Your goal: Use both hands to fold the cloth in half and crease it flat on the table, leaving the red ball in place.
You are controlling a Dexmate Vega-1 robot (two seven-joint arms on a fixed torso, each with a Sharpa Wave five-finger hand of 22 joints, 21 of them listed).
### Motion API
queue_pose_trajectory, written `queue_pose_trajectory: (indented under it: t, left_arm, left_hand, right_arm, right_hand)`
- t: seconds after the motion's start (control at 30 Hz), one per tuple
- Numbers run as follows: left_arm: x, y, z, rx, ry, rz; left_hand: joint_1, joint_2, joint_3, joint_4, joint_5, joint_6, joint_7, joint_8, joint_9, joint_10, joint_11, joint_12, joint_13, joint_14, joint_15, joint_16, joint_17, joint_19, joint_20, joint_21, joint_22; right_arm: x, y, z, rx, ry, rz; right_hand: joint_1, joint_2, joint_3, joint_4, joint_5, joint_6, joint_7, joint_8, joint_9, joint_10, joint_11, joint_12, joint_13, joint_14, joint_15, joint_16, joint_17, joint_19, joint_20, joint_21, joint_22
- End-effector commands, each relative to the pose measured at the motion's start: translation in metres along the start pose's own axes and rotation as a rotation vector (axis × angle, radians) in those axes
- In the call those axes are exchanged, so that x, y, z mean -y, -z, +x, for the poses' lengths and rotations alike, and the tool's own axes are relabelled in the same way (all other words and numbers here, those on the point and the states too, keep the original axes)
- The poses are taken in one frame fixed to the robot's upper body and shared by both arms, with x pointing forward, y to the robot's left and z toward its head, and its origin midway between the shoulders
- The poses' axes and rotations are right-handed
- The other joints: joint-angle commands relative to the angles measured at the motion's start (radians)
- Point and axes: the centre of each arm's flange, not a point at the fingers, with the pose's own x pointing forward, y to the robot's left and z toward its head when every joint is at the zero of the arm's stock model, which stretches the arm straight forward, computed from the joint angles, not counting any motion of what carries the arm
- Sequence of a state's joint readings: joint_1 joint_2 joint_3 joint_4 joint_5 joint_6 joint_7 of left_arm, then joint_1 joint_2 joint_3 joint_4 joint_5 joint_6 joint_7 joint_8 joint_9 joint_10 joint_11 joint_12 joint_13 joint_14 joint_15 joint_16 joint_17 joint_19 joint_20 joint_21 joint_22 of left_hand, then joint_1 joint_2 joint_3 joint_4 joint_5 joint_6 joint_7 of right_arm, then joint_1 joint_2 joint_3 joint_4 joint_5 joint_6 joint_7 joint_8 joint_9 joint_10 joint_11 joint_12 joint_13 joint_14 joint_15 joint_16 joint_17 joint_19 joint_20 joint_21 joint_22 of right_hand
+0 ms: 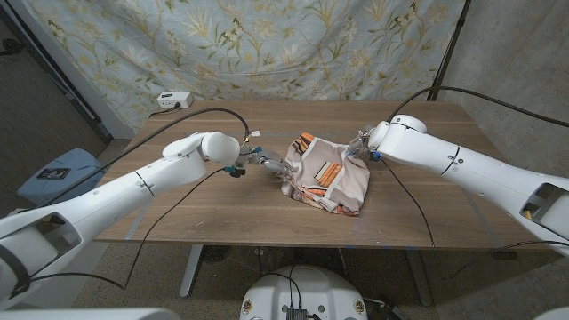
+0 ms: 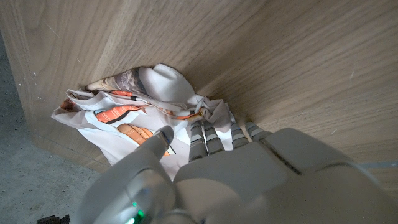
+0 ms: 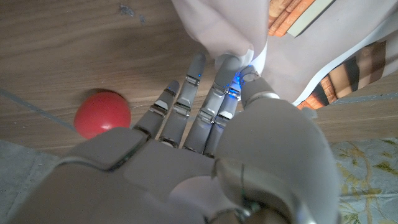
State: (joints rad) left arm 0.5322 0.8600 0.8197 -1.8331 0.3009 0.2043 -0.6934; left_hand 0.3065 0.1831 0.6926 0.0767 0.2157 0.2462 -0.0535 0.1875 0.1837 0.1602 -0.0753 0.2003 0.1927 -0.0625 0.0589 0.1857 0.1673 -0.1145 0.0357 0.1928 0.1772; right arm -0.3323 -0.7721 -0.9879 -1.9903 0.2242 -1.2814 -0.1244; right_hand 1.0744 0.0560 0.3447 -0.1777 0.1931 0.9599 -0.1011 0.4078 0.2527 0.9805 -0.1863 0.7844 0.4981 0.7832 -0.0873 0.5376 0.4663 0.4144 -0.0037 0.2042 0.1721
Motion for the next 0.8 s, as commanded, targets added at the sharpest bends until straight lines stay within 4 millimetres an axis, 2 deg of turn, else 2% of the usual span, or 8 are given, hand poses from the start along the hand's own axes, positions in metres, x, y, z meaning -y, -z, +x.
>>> queue_pose_trajectory:
  t: [0.03, 0.8]
  left_arm:
    - [0.005, -0.005, 0.003, 0.007, 0.005, -0.005]
    - [0.008, -0.006, 0.005, 0.027, 0.009, -0.006]
  left_hand:
    - [0.006, -0.004, 0.0, -0.007, 0.0, 0.003, -0.004, -0.002, 0.002, -0.001, 0.003, 0.008, 0.002, 0.001, -0.004, -0.003, 0.003, -0.004, -0.001, 0.01, 0.001]
    - [0.009, -0.009, -0.003, -0.021, -0.002, 0.003, -0.007, -0.002, 0.001, -0.002, -0.001, 0.007, 0.002, 0.001, -0.005, -0.004, 0.003, -0.001, -0.001, 0.011, 0.001]
  right_arm:
    - [0.006, -0.007, 0.0, 0.014, -0.001, -0.029]
    - [0.015, -0.038, -0.008, 0.039, -0.031, -0.054]
  right_hand:
    - [0.022, 0.002, 0.003, 0.001, -0.001, 0.011, -0.002, 0.011, 0.003, 0.015, -0.003, 0.007, 0.004, 0.015, -0.148, 0.01, 0.007, 0.011, -0.002, 0.0, 0.0]
    - [0.065, 0.009, -0.005, 0.008, -0.006, 0.02, 0.009, 0.021, 0.001, 0.023, 0.003, 0.008, 0.011, 0.035, -0.147, 0.01, 0.013, 0.019, -0.003, -0.002, 0.001]
